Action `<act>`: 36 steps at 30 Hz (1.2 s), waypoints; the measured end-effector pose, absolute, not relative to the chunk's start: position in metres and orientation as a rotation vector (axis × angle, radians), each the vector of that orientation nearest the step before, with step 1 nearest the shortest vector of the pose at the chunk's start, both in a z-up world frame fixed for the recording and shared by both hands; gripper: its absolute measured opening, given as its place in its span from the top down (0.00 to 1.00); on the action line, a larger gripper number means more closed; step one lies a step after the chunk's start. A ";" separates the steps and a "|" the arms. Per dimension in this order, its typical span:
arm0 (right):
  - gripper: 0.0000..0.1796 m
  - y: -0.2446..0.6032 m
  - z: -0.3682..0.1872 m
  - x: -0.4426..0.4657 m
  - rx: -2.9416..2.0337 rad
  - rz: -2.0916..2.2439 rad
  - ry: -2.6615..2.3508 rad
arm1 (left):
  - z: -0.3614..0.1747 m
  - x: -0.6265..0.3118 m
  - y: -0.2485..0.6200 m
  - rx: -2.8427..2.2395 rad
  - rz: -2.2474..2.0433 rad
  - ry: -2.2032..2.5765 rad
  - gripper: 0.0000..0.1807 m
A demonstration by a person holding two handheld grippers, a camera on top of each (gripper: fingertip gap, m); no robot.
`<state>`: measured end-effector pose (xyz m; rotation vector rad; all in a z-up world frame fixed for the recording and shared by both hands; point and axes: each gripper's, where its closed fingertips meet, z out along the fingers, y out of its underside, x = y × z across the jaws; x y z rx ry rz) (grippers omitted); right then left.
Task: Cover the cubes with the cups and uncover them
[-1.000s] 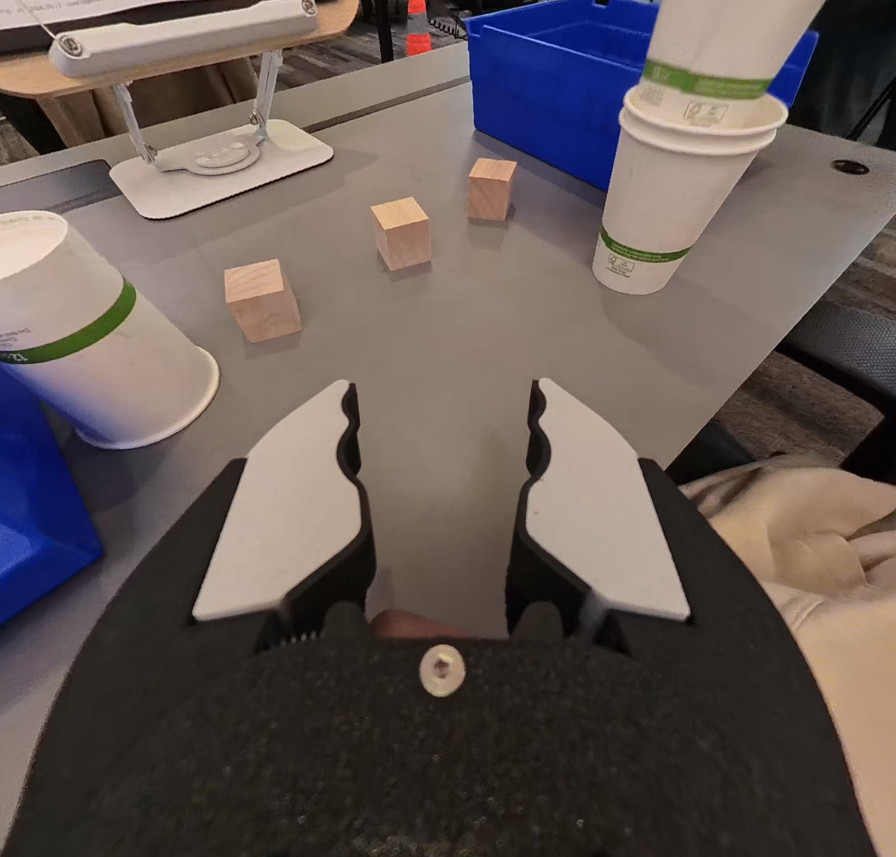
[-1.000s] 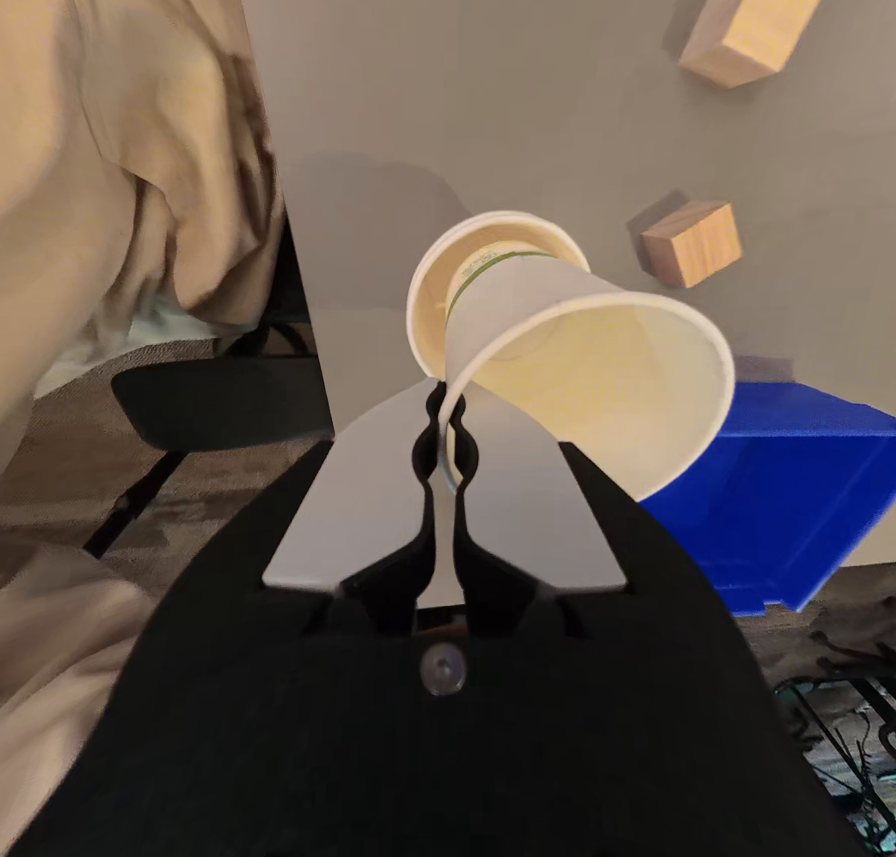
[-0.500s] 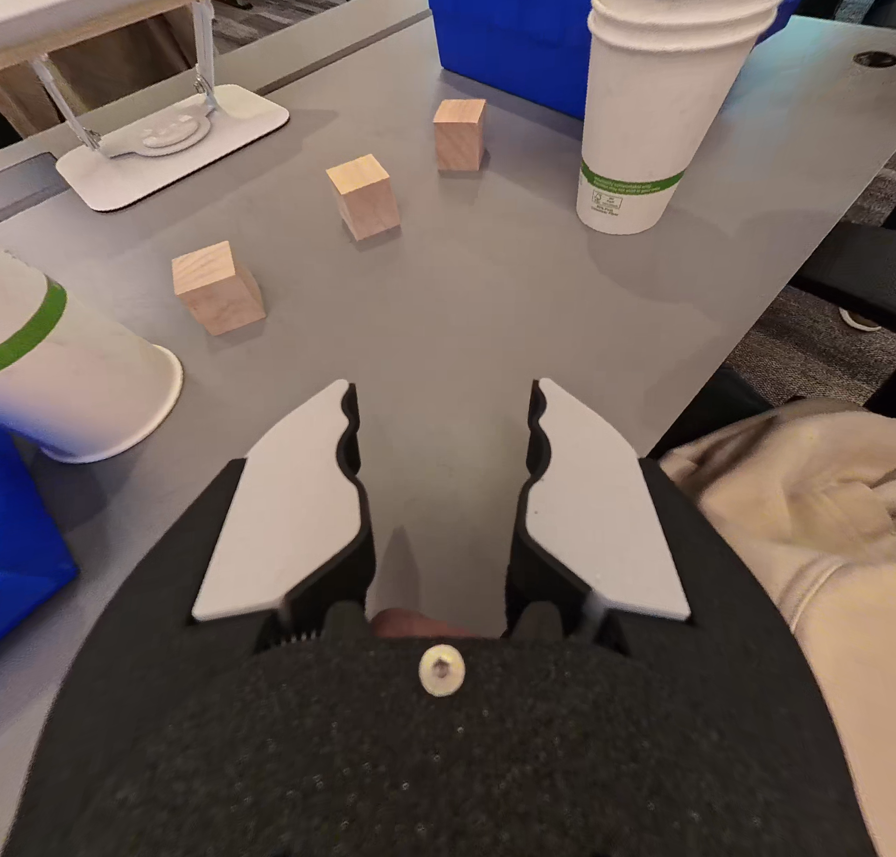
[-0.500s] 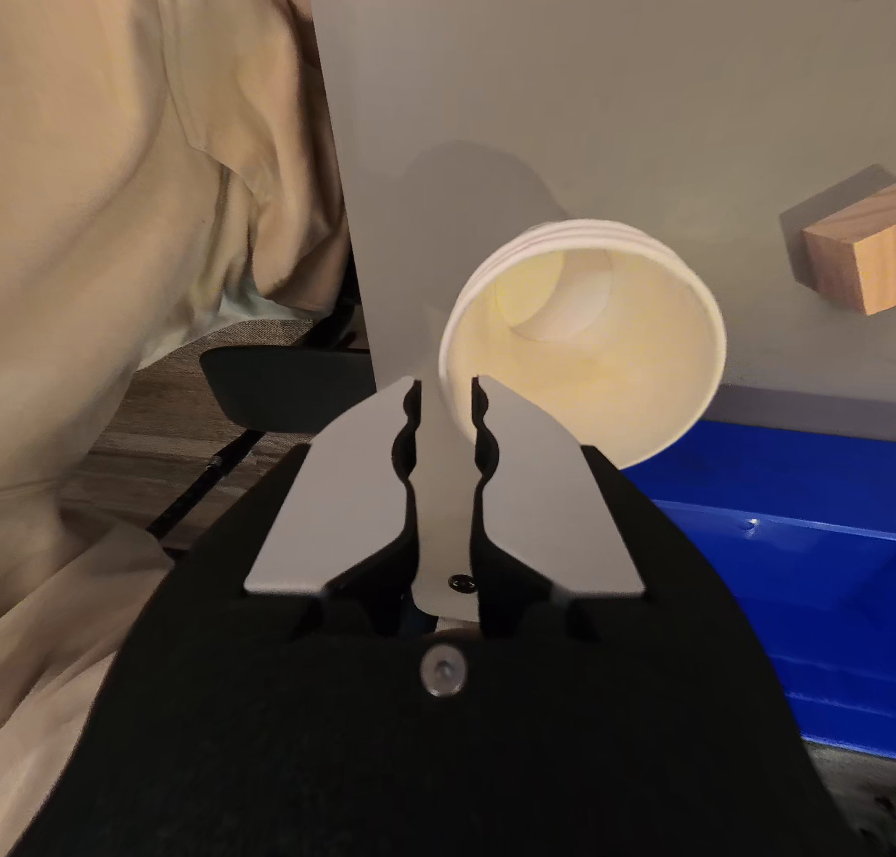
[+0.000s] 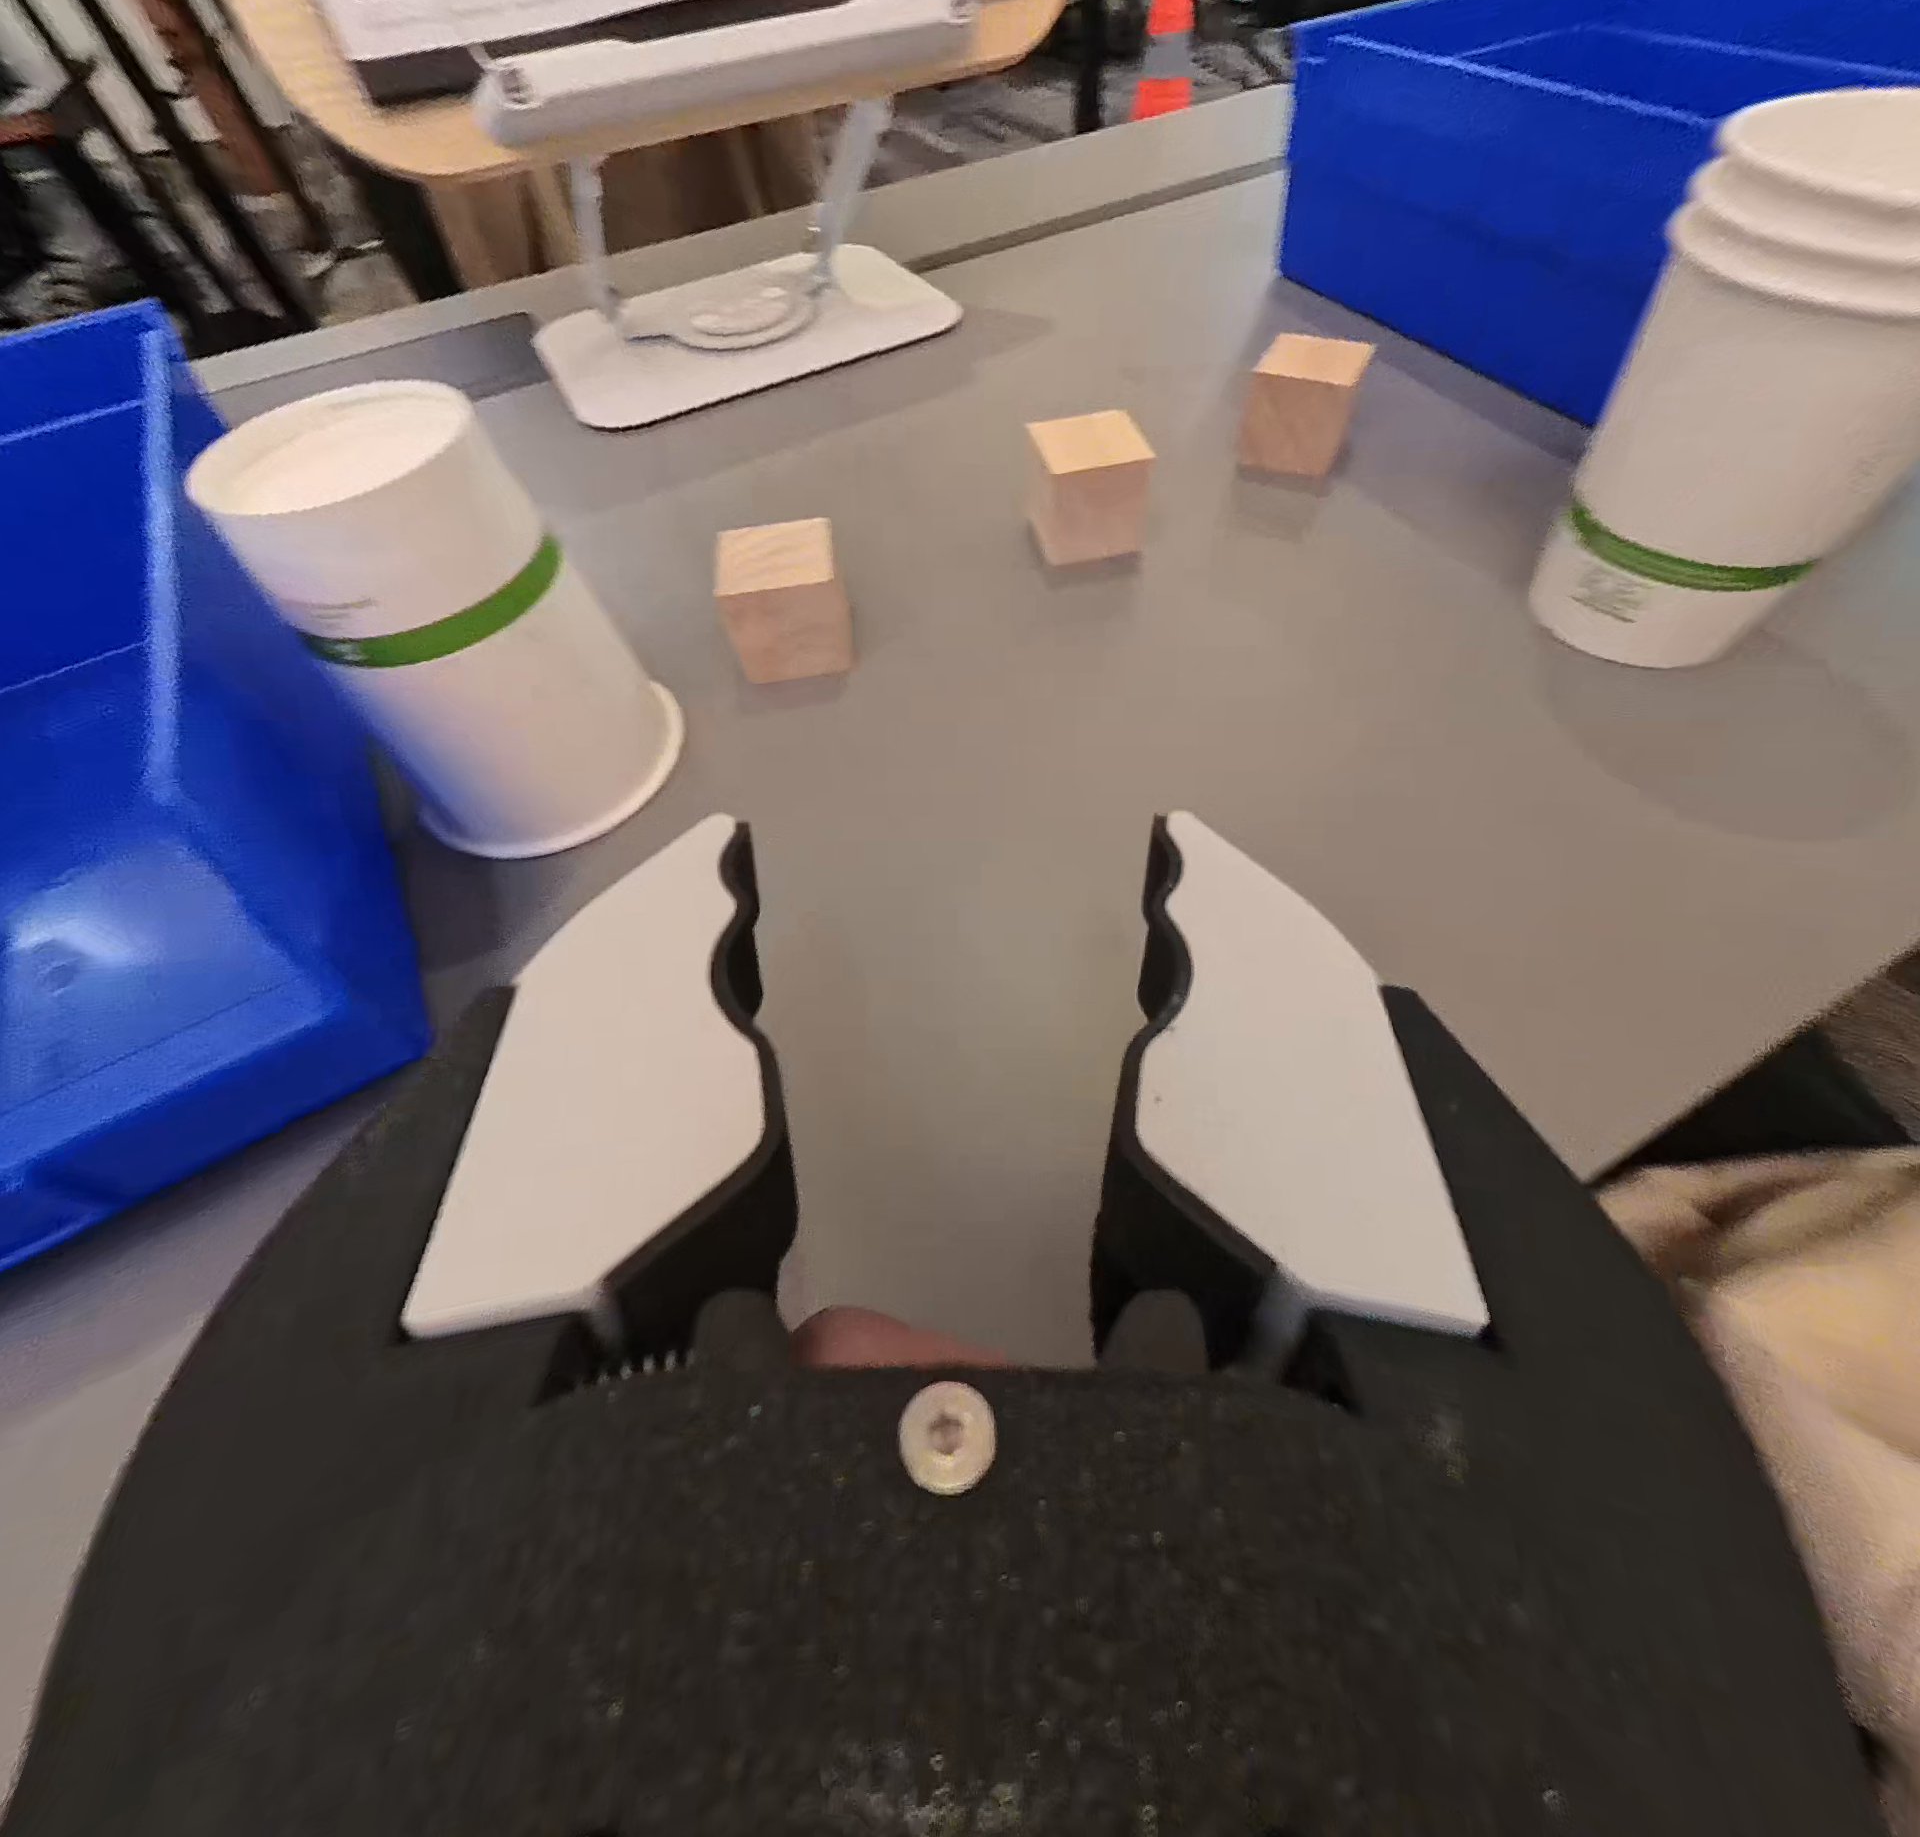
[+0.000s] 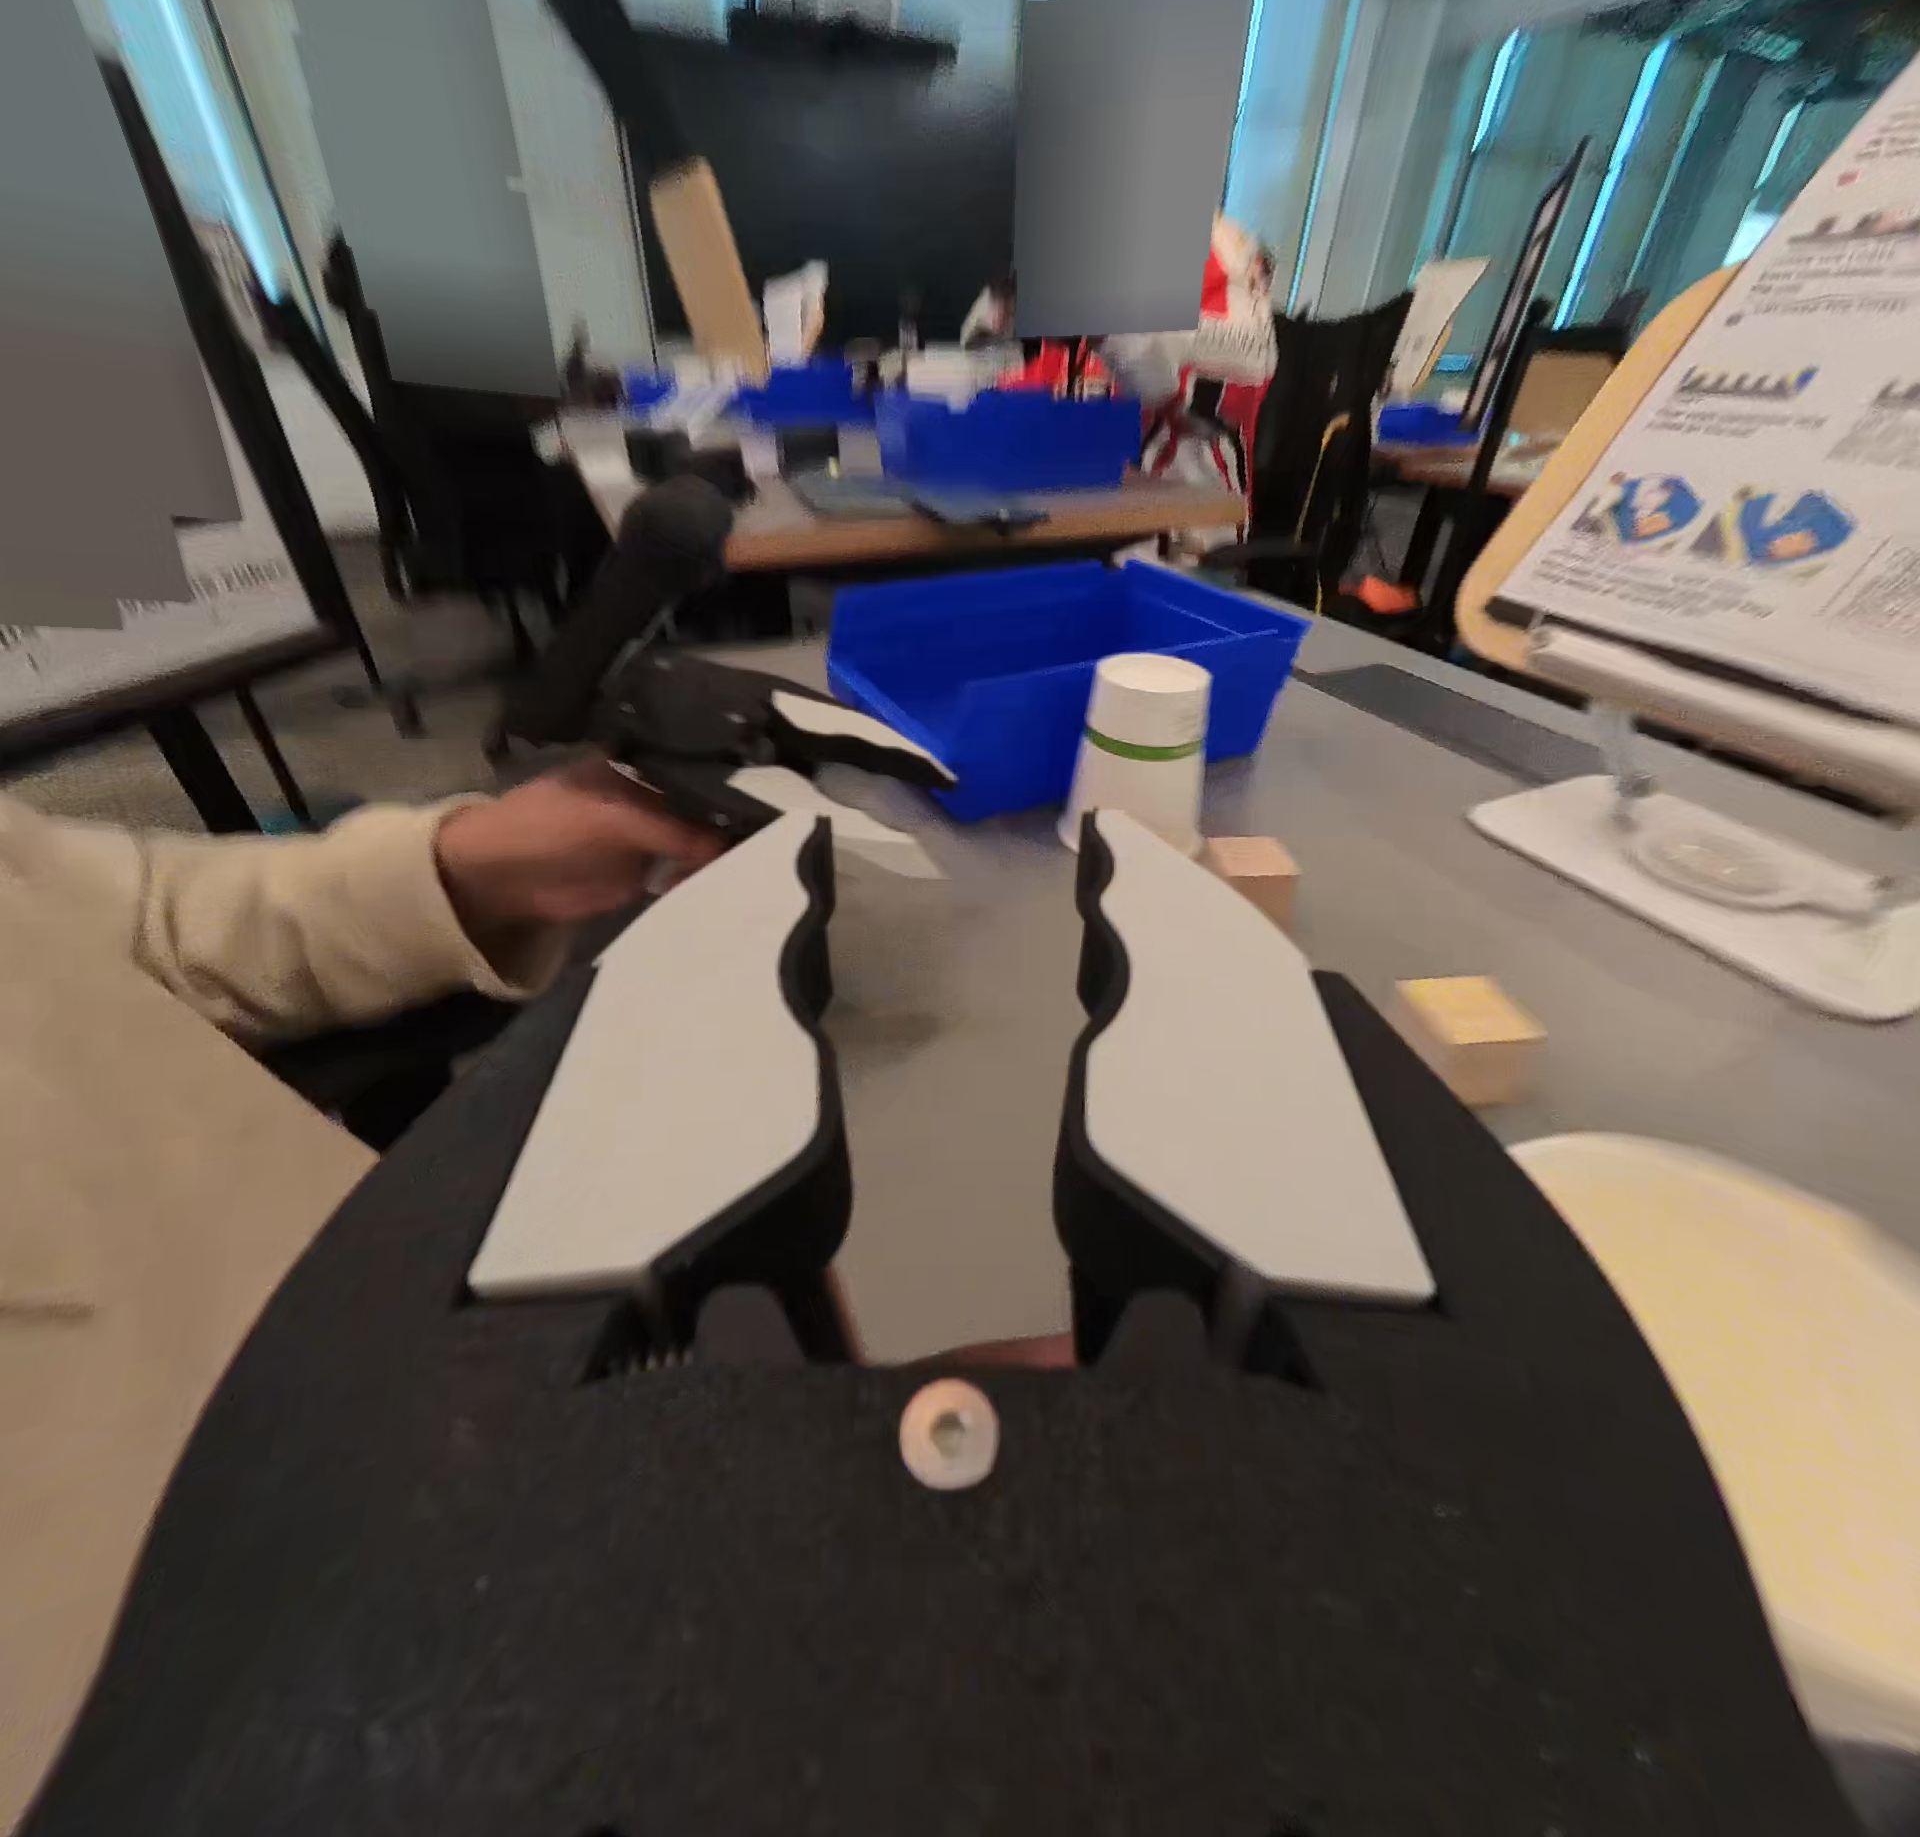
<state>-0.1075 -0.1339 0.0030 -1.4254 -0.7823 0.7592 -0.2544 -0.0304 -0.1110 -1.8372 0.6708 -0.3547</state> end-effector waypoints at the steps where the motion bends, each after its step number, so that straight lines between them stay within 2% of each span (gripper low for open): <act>1: 0.75 -0.141 -0.017 -0.119 -1.401 0.794 -0.738 | -0.113 -0.259 -0.027 -1.845 -0.326 0.645 0.60; 4: 0.73 -0.137 -0.081 -0.138 -1.487 0.690 -0.744 | -0.123 -0.270 -0.019 -1.889 -0.283 0.568 0.59; 7: 0.73 -0.134 -0.101 -0.143 -1.520 0.742 -0.732 | -0.135 -0.277 -0.010 -1.932 -0.272 0.472 0.58; 13: 0.74 -0.132 -0.116 -0.135 -1.598 0.906 -0.666 | -0.133 -0.279 0.036 -1.957 -0.156 0.345 0.55; 21: 0.74 -0.133 -0.106 -0.114 -1.590 0.976 -0.594 | -0.149 -0.308 0.112 -2.069 0.107 0.126 0.52; 28: 0.74 -0.141 -0.105 -0.120 -1.595 1.021 -0.633 | -0.146 -0.306 0.136 -2.077 0.091 0.037 0.48; 32: 0.74 -0.143 -0.110 -0.126 -1.612 1.043 -0.655 | -0.138 -0.305 0.147 -2.038 0.082 -0.036 0.48; 36: 0.74 -0.146 -0.116 -0.131 -1.637 1.075 -0.671 | -0.133 -0.313 0.155 -2.002 0.098 -0.121 0.56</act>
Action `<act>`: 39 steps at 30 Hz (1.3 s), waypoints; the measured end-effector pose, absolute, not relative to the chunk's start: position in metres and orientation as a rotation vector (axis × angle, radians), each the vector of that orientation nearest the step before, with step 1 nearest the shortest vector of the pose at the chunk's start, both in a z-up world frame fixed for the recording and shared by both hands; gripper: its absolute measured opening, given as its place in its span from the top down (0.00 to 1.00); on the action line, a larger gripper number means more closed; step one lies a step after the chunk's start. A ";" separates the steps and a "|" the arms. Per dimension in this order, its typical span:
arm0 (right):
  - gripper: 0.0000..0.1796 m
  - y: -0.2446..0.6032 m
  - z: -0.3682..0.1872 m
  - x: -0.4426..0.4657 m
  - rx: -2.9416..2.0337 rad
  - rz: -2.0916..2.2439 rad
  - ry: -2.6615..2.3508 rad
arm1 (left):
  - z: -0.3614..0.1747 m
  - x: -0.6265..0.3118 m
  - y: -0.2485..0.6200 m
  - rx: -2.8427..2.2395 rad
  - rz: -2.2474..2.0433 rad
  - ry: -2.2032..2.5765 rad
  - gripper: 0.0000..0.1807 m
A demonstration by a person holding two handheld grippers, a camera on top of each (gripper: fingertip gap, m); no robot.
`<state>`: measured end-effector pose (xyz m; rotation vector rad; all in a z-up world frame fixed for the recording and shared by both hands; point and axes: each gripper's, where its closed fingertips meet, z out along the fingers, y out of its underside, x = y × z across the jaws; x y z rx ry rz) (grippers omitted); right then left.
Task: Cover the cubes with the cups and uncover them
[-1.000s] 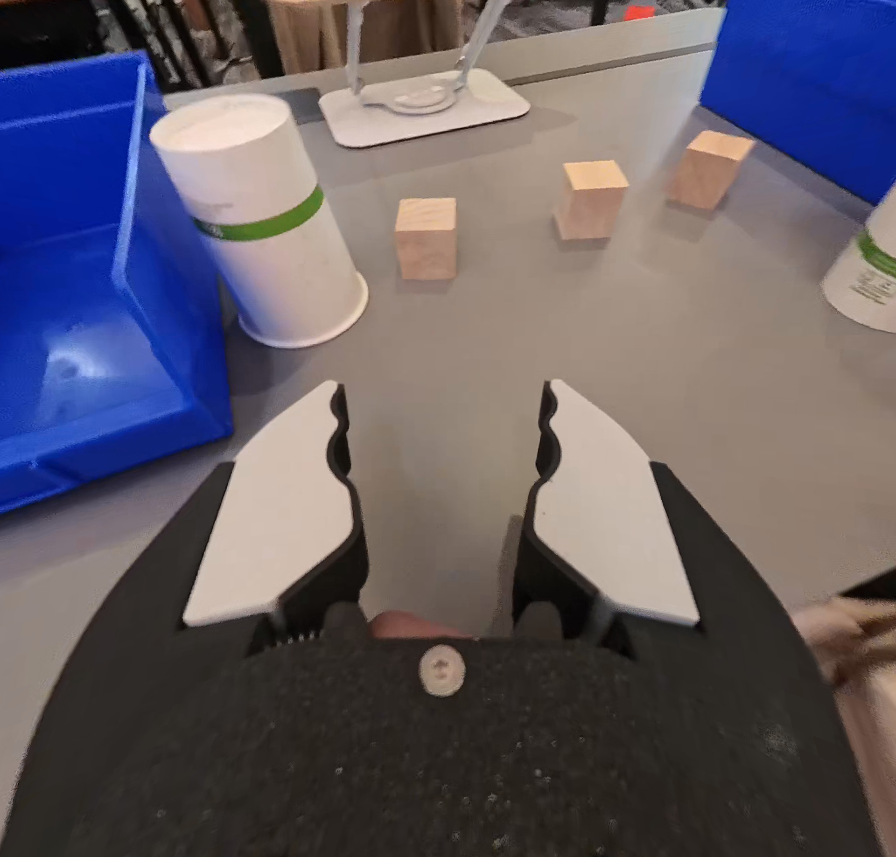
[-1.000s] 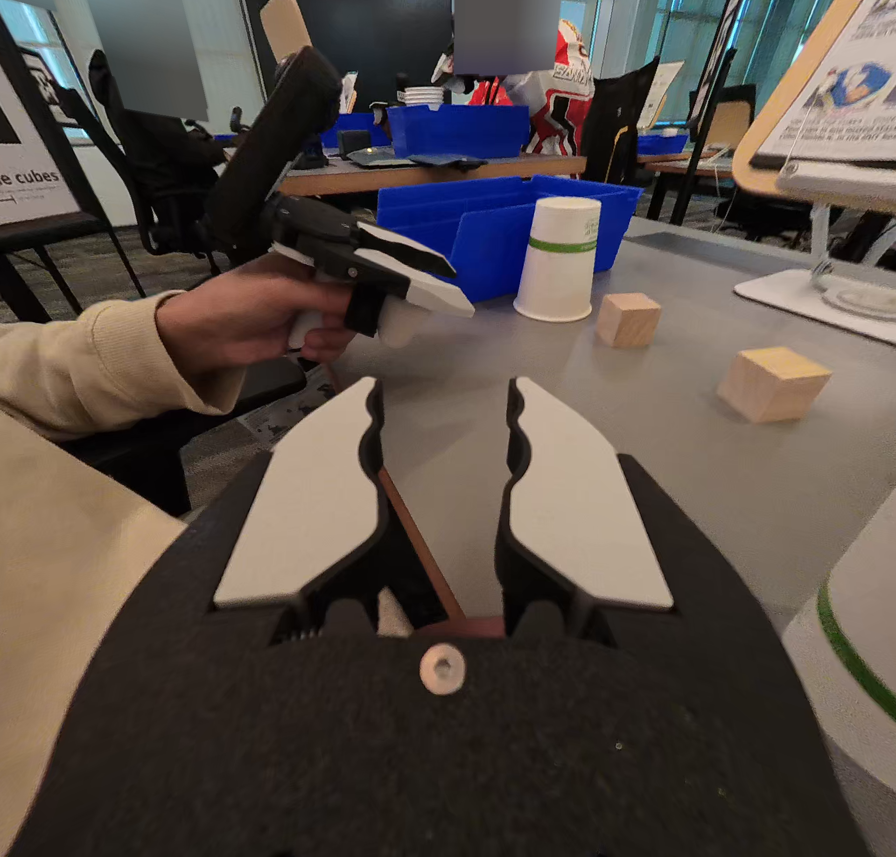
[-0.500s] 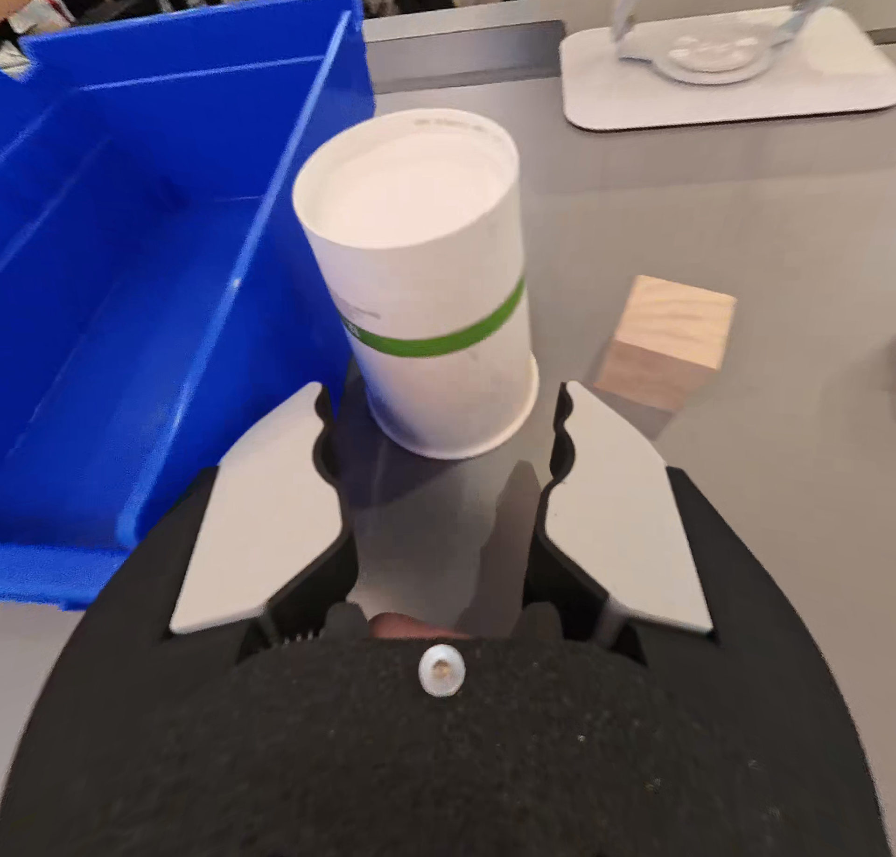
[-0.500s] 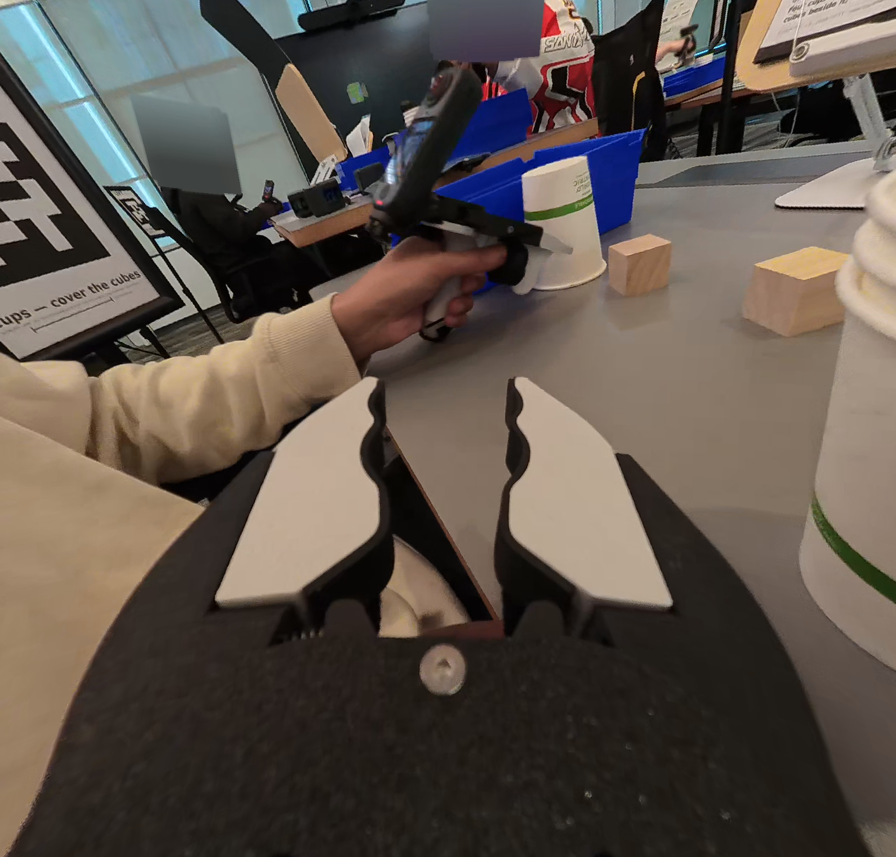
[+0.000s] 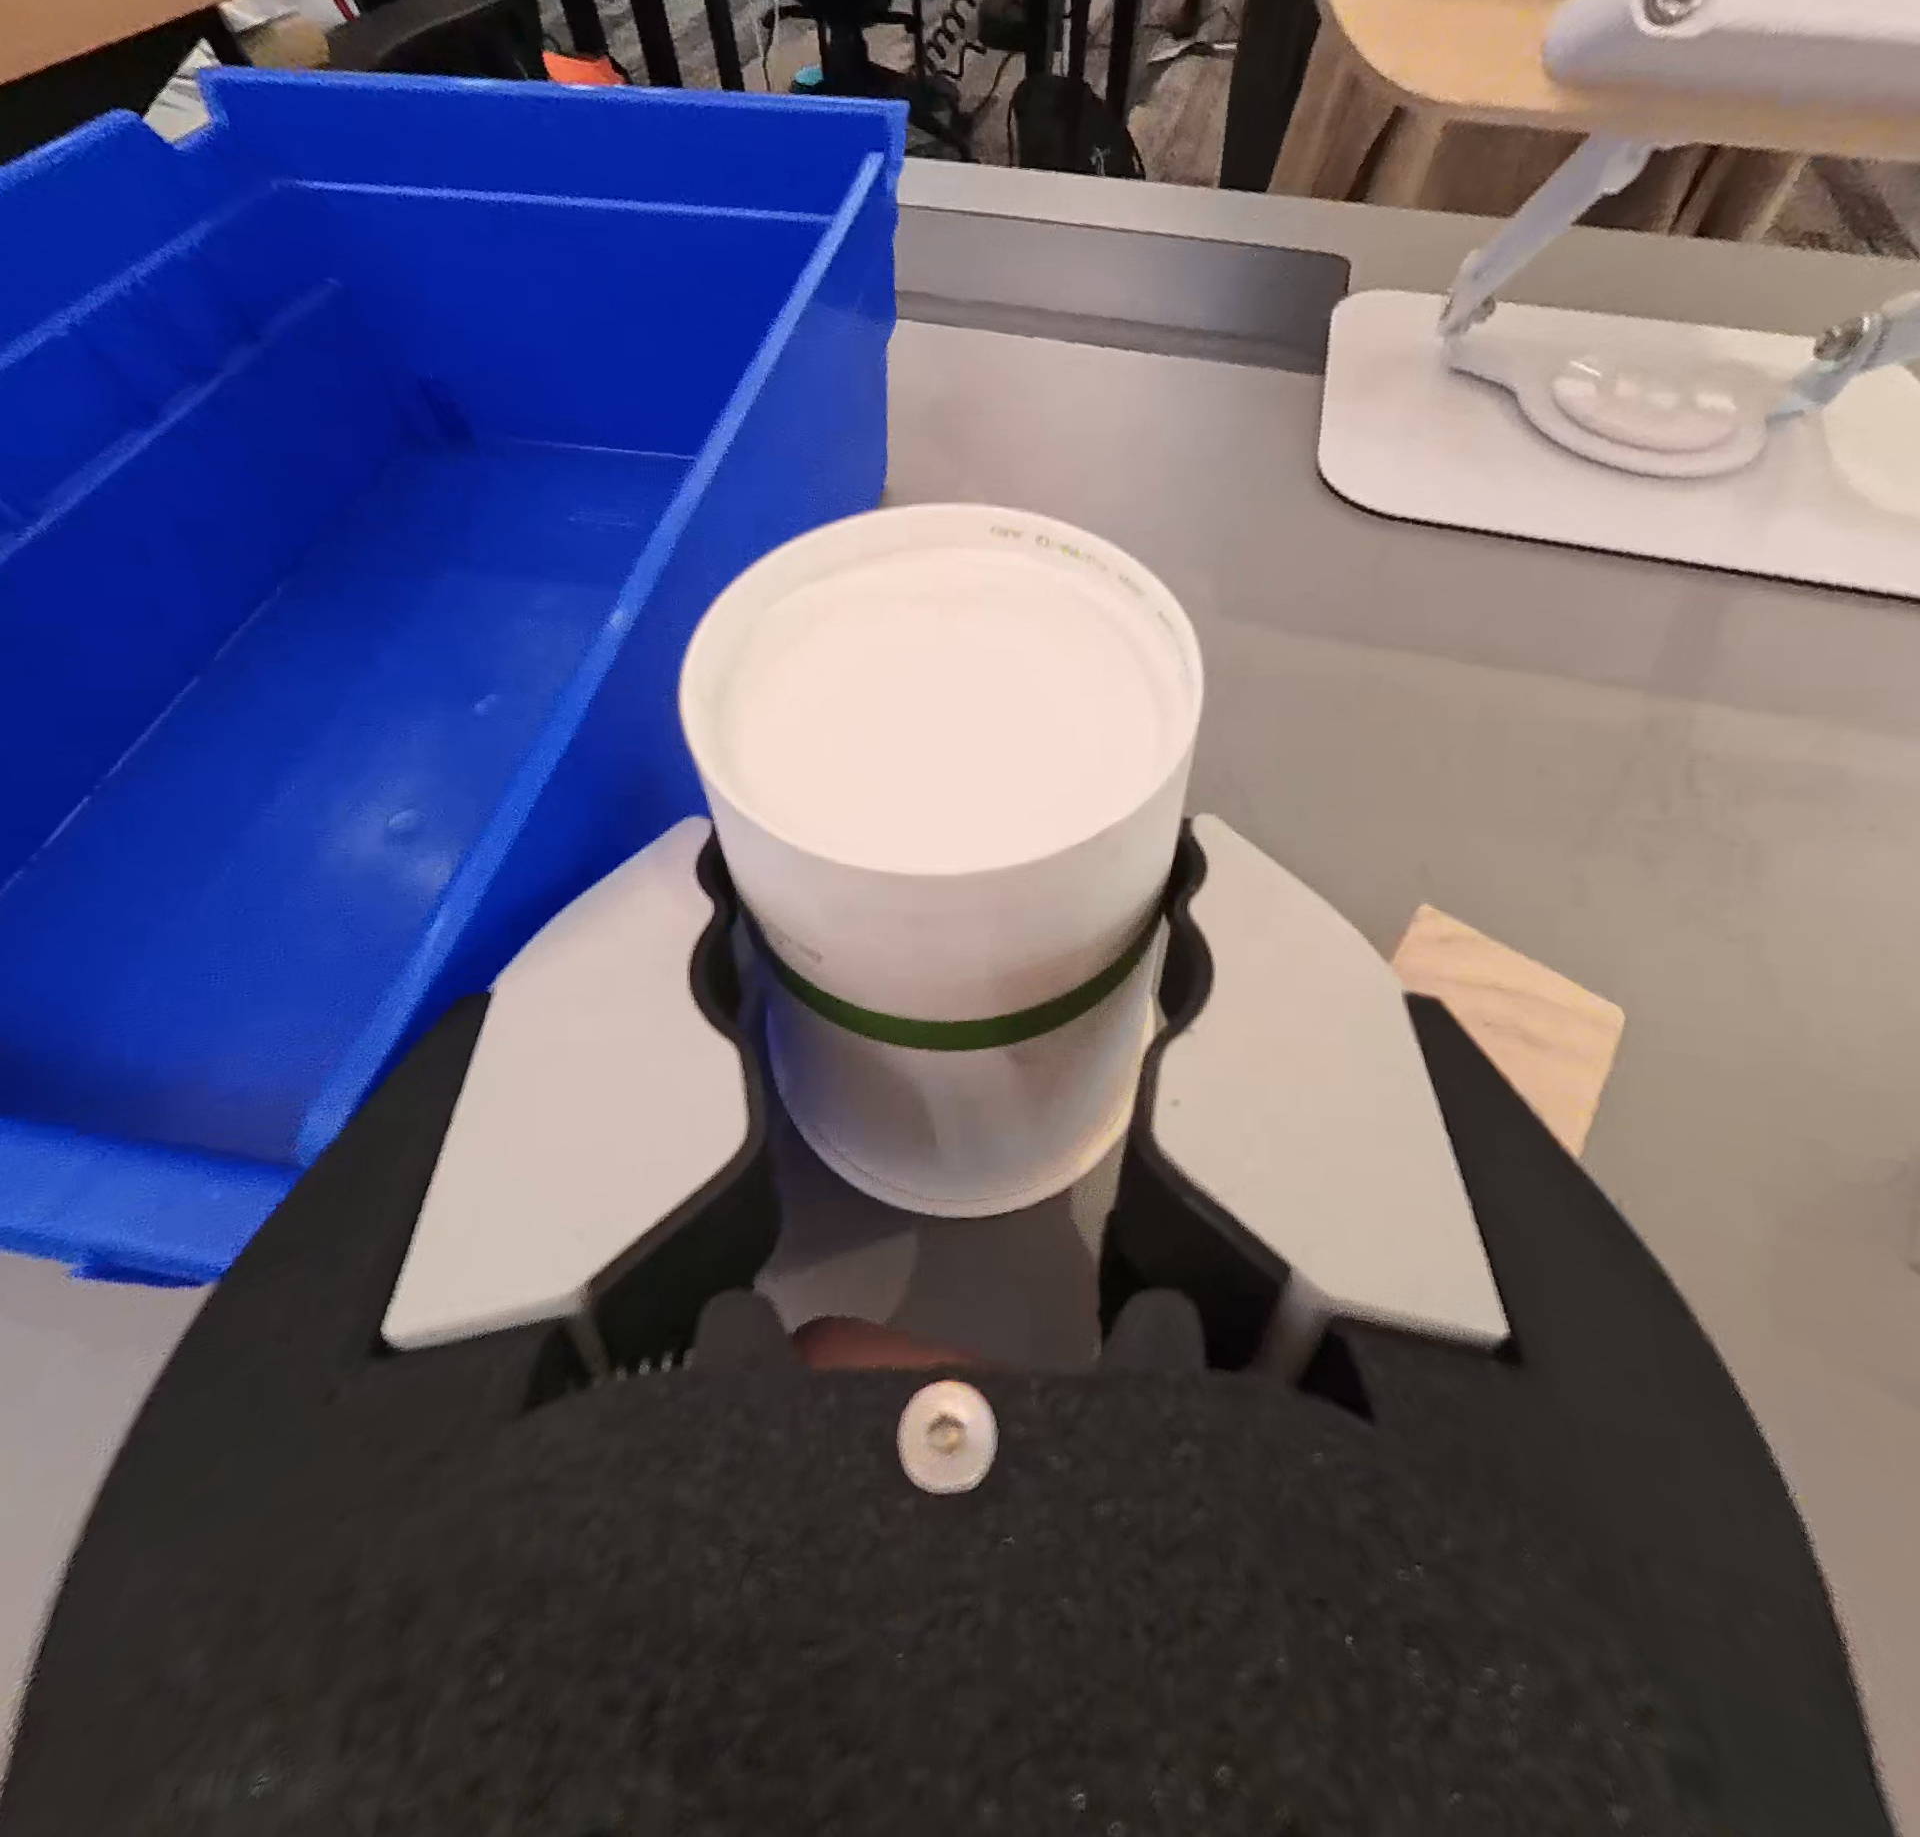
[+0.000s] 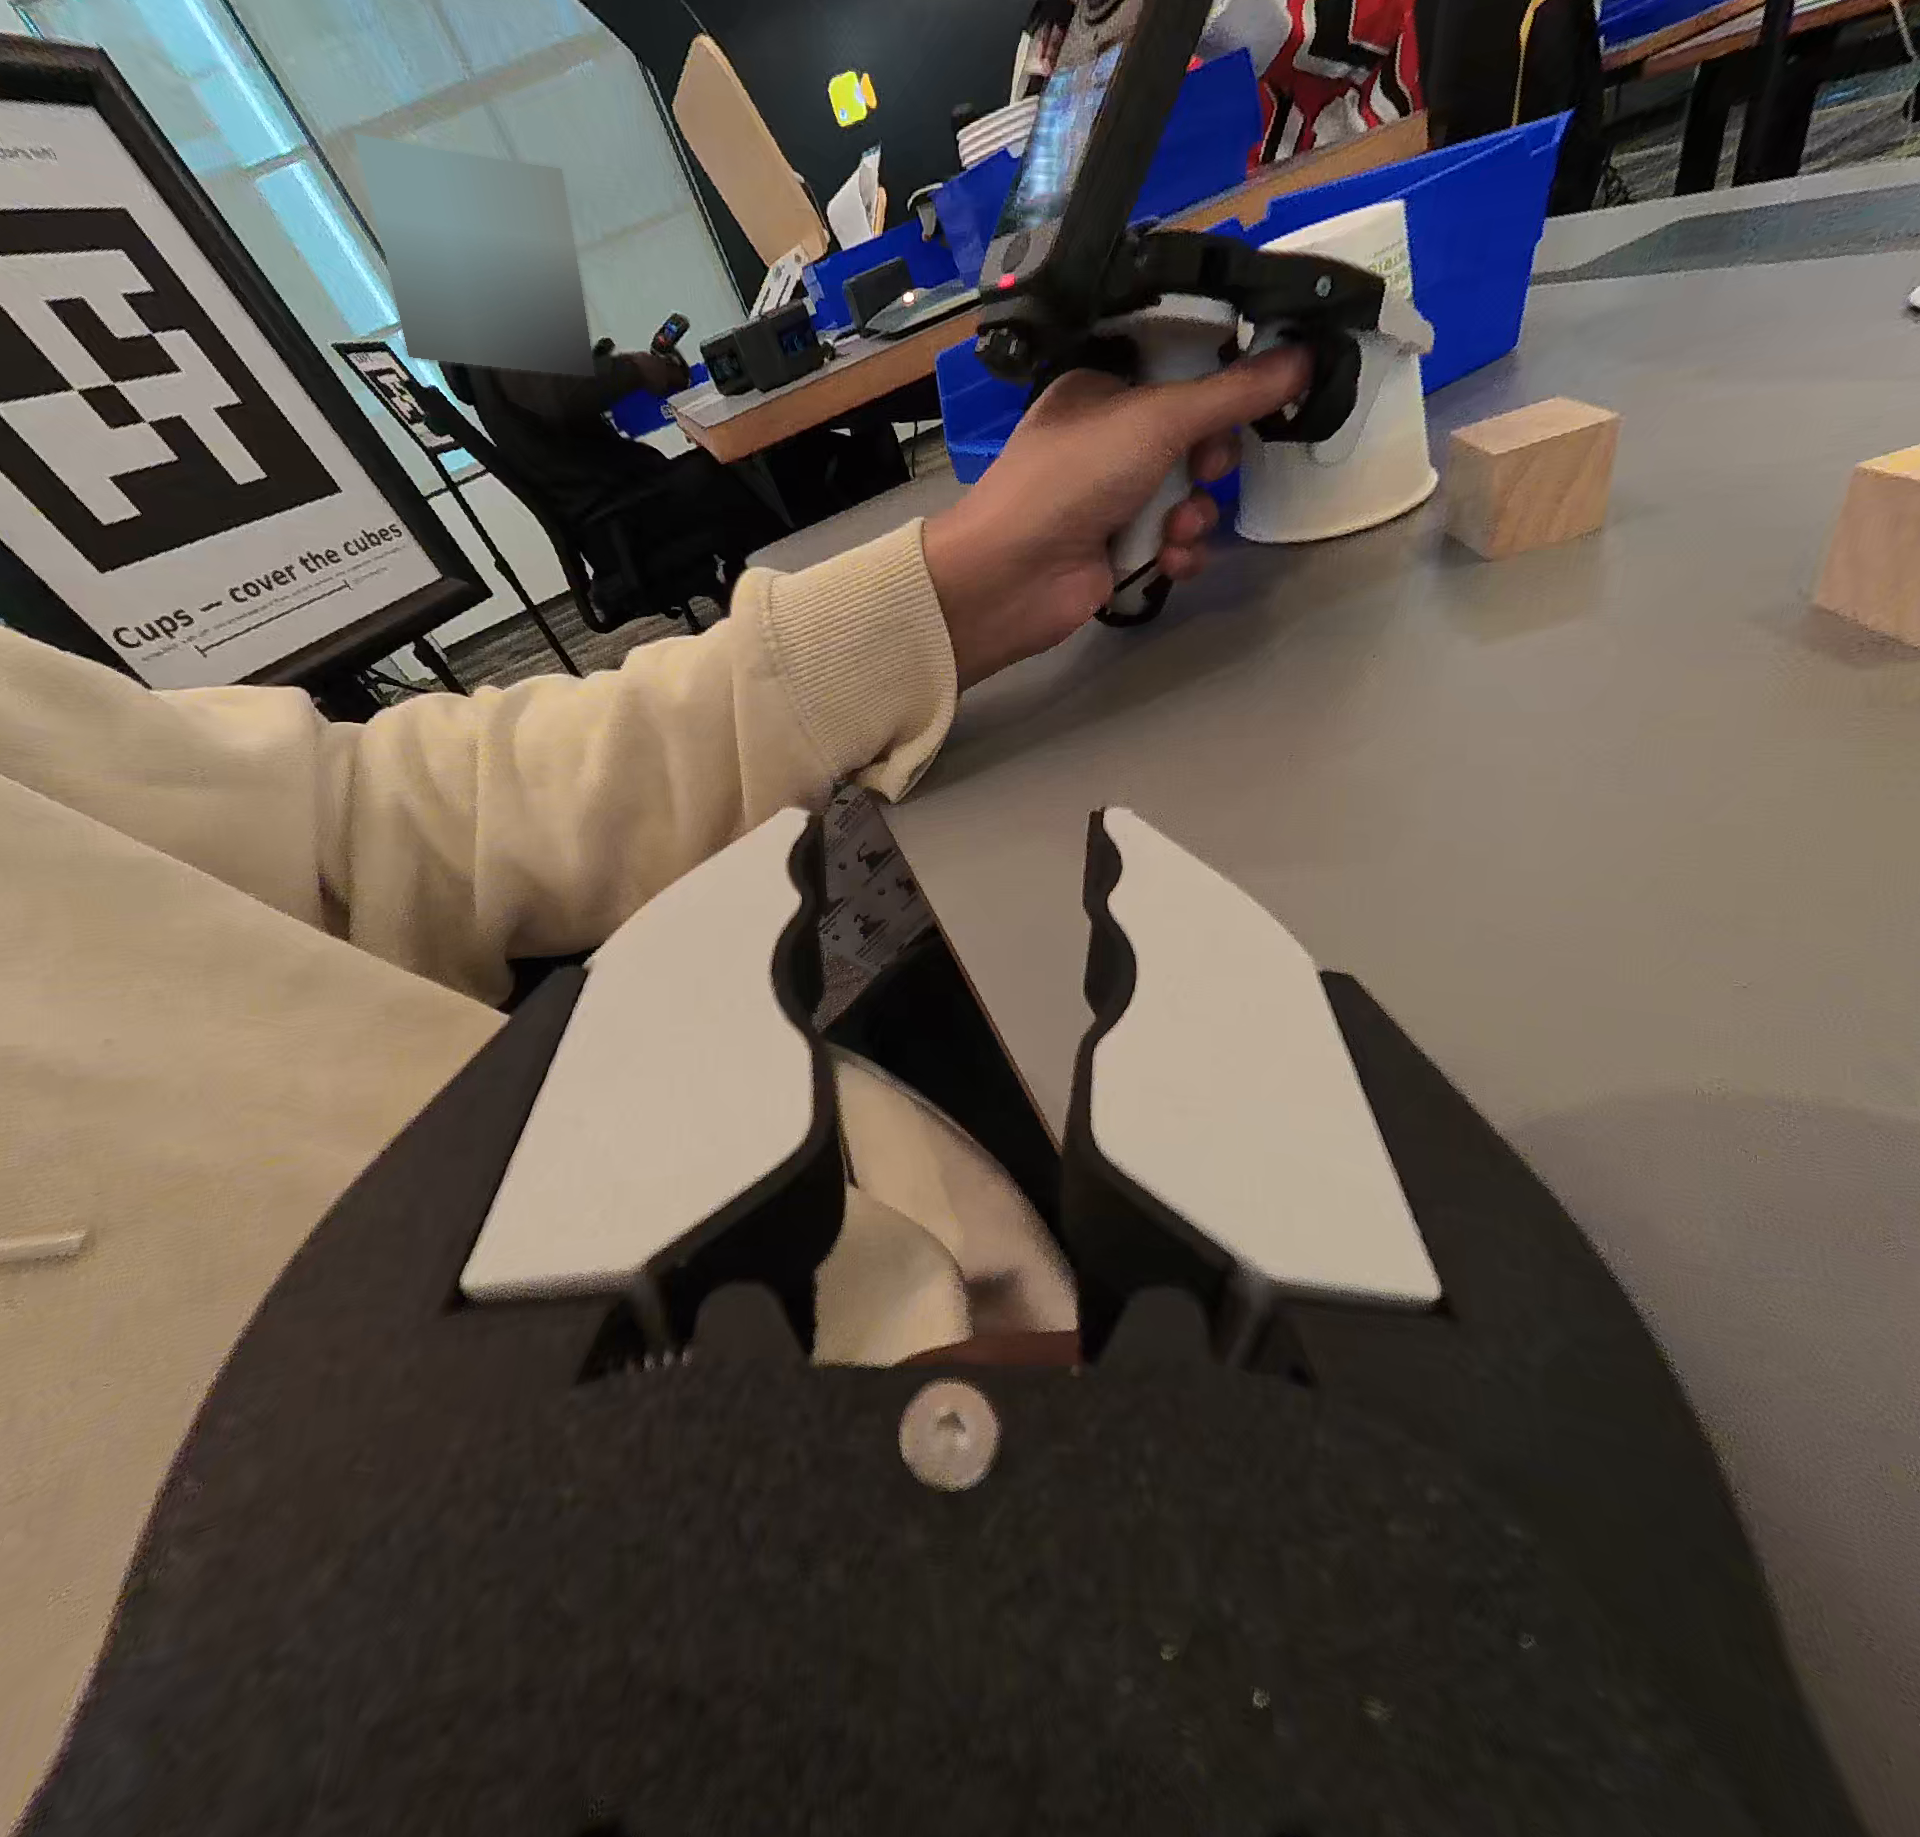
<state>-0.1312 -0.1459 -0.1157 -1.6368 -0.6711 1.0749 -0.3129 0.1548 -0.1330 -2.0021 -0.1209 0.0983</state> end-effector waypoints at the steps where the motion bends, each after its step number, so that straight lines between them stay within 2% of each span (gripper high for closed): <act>1: 0.74 -0.146 -0.117 -0.132 -1.641 1.074 -0.675 | -0.133 -0.314 0.155 -2.000 0.100 -0.131 0.56; 9: 0.74 -0.143 -0.116 -0.127 -1.645 1.071 -0.660 | -0.124 -0.299 0.132 -2.007 -0.044 -0.051 0.56; 16: 0.73 -0.130 -0.109 -0.111 -1.627 1.005 -0.572 | -0.089 -0.278 0.073 -1.890 -0.188 0.249 0.56; 21: 0.73 -0.115 -0.094 -0.093 -1.585 1.009 -0.432 | -0.055 -0.266 0.046 -1.797 -0.513 0.390 0.56; 27: 0.71 -0.115 -0.037 -0.116 -1.485 1.185 -0.388 | 0.010 -0.238 0.032 -1.594 -0.900 0.528 0.56; 32: 0.72 -0.104 0.032 -0.127 -1.305 1.508 -0.222 | 0.071 -0.198 -0.019 -1.286 -1.312 0.659 0.56; 39: 0.73 -0.103 0.074 -0.147 -1.136 1.902 -0.180 | 0.079 -0.173 -0.051 -1.161 -1.538 0.682 0.57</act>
